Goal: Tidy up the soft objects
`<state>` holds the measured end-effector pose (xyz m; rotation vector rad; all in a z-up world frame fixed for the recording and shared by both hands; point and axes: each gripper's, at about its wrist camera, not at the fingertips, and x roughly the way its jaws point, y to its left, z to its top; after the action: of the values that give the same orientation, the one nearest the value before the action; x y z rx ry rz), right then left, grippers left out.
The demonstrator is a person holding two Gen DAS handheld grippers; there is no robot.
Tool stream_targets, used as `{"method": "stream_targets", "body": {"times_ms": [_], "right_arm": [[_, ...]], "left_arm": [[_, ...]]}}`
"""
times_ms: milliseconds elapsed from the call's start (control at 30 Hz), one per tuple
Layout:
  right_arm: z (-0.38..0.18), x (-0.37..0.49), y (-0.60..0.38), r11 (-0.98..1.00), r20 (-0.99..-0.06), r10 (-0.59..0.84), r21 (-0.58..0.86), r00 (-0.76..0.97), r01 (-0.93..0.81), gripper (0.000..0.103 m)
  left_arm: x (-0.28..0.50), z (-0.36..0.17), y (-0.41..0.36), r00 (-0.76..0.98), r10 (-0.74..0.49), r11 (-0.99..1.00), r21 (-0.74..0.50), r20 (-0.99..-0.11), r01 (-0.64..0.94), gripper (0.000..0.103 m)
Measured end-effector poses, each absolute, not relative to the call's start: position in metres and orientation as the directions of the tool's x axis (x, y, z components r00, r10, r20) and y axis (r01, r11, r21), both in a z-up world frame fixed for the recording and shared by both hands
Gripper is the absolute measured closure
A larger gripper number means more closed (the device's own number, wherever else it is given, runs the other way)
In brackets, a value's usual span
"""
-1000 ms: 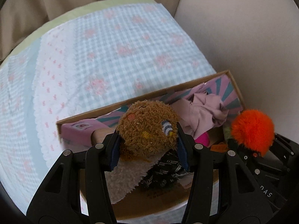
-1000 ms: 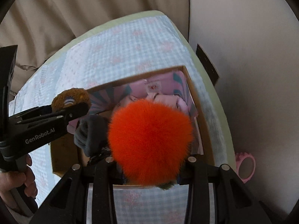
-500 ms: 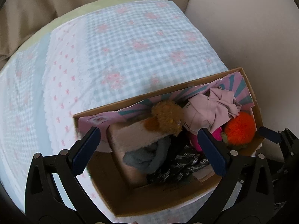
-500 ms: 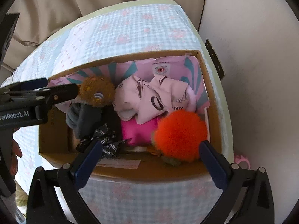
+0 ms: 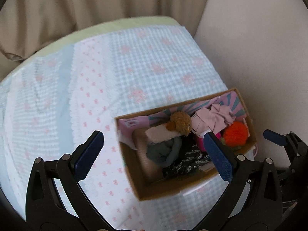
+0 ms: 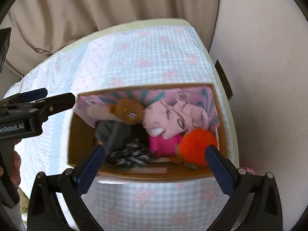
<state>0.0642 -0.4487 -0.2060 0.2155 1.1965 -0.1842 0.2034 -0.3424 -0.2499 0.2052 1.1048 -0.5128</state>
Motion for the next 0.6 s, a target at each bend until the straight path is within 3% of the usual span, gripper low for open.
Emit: {"method": "stream_targets", "body": {"times_ms": [600], "right_arm": [[-0.024,0.05,-0.322,0.979,-0.808,-0.066,0.061,0.586,0.194,0.0]], "left_arm": [[0.134,-0.081,-0.148,0.602,-0.306,0.928,-0.089,-0.737,0.362,0.0]]}}
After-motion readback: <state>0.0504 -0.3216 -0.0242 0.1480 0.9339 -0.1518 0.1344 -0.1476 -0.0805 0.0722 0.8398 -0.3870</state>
